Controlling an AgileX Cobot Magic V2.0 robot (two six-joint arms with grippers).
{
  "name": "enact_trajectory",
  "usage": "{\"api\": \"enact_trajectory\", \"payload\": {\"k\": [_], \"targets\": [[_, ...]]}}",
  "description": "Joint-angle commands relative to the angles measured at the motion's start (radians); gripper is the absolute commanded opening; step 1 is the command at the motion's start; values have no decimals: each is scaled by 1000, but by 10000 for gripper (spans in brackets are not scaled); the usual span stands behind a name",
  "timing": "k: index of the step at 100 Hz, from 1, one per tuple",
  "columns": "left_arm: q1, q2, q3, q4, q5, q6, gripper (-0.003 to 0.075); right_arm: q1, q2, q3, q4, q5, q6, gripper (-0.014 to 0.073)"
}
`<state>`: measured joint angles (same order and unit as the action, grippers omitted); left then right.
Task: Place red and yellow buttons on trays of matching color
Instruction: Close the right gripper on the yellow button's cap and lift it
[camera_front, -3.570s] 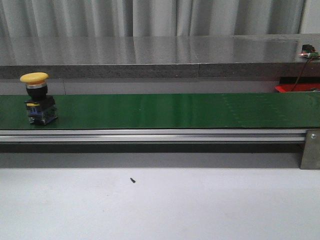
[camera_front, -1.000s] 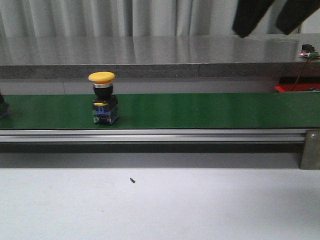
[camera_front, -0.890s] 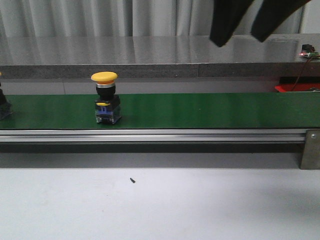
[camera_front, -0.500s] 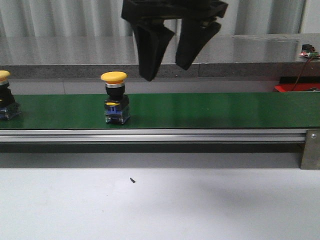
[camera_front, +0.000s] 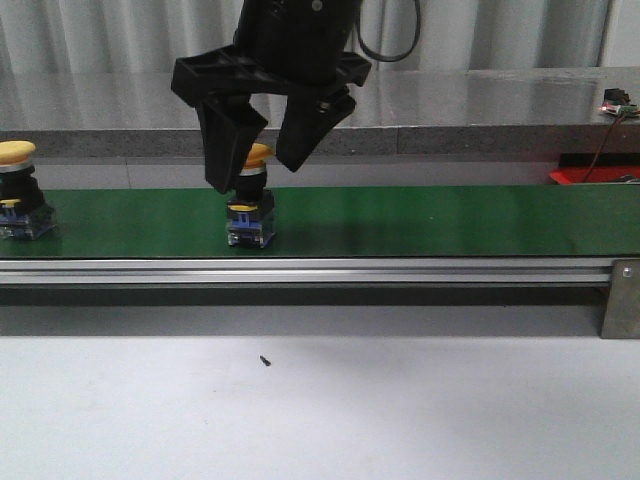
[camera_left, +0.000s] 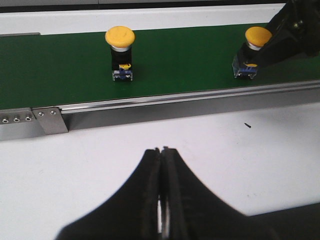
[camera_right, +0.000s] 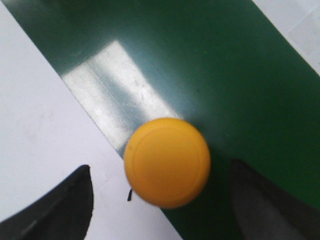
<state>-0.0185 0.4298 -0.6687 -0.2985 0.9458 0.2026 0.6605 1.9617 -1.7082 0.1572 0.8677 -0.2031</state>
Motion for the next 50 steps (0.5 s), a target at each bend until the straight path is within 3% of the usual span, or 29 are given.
{"api": "enact_trajectory", "payload": {"k": [1, 14, 36, 50], "targets": [[-8, 6, -25, -21, -61, -3, -20, -1, -49, -35, 14, -70, -13, 560], [-8, 6, -25, -21, -61, -3, -20, -1, -49, -35, 11, -99, -13, 540], [-8, 6, -25, -21, -61, -3, -20, -1, -49, -35, 6, -92, -13, 185], [-8, 6, -25, -21, -61, -3, -20, -2, -58, -35, -2, -97, -13, 142]]}}
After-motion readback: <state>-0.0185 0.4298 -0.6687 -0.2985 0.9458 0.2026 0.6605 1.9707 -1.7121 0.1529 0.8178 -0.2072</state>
